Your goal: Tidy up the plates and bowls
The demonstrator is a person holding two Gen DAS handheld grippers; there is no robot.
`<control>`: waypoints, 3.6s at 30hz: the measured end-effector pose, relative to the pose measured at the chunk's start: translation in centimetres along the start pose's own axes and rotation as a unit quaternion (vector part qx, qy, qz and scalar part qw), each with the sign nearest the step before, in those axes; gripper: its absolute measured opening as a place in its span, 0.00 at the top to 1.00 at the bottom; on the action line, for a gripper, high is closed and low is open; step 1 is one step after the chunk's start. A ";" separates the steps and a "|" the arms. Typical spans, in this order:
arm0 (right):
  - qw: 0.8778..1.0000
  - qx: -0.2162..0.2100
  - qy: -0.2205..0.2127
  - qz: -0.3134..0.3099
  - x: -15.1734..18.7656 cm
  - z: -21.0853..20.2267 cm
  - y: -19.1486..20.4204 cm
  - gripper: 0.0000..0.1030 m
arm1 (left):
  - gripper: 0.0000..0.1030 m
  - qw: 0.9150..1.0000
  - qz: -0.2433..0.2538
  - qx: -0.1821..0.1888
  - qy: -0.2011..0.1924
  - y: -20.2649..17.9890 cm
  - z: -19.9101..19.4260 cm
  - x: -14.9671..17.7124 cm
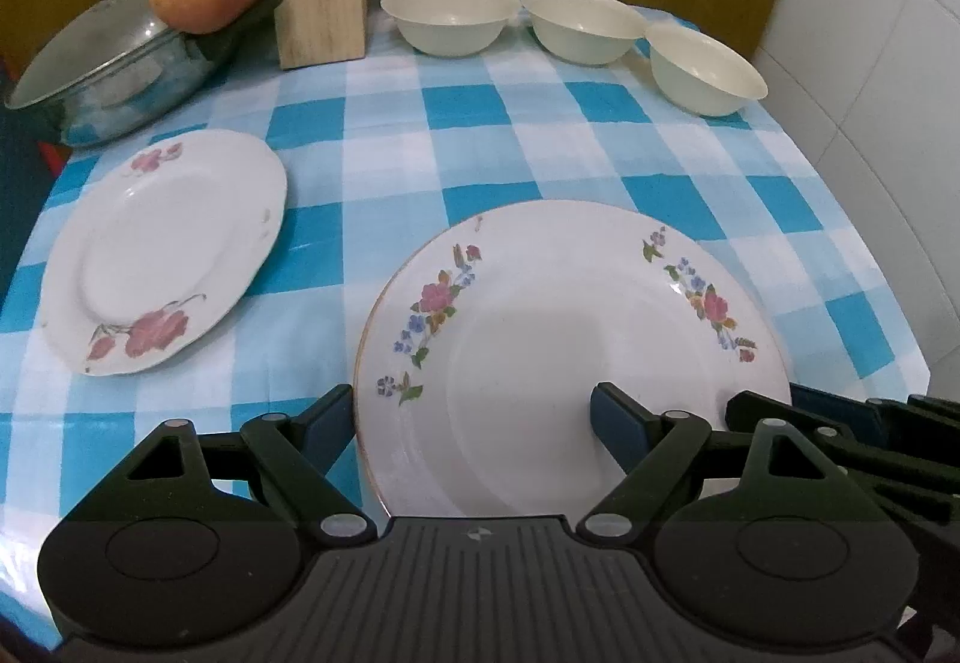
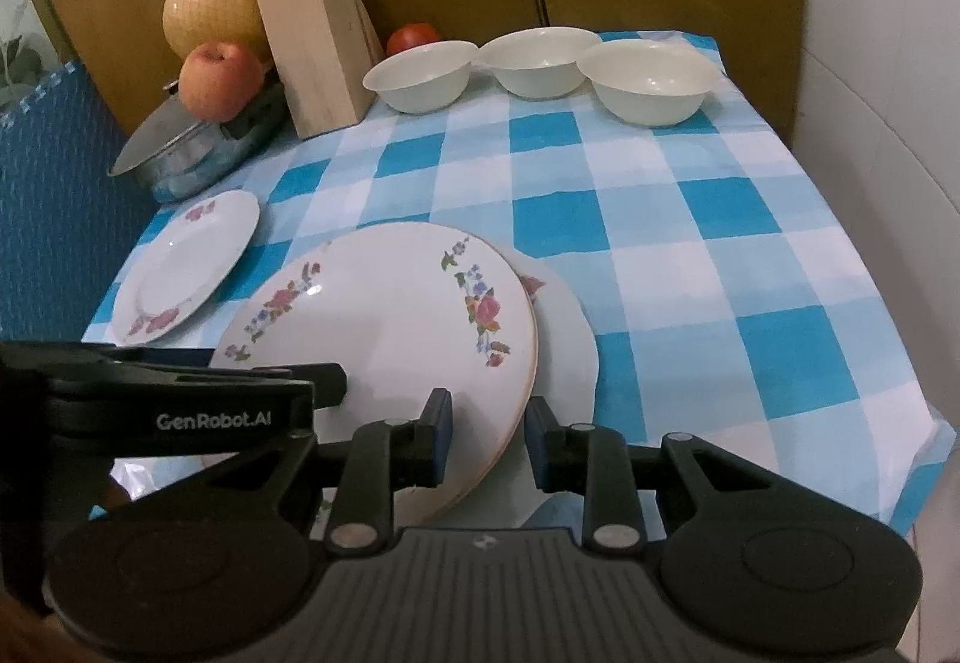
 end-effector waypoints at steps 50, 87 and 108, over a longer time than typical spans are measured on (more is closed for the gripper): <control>1.000 0.010 0.020 0.022 -4.7 5.2 -0.1 0.67 | 0.19 0.999 -0.038 0.009 0.022 1.5 3.0 -3.5; 0.997 0.020 -0.070 0.006 -12.8 7.9 1.8 0.70 | 0.19 0.997 -0.044 -0.031 -0.055 5.0 3.5 -10.8; 0.995 -0.075 -0.043 -0.039 -11.5 7.5 11.2 0.67 | 0.13 0.990 -0.113 -0.058 -0.068 11.8 -1.9 -8.8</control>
Point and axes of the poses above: each gripper's, at about its wrist camera, not at the fingertips, and z roughly the way its jaws point, y to its left, x to its underside, the point moved 9 cm from there along z, roughly the way its jaws point, and after that the axes turned 6 degrees about x, right-handed, at the moved point
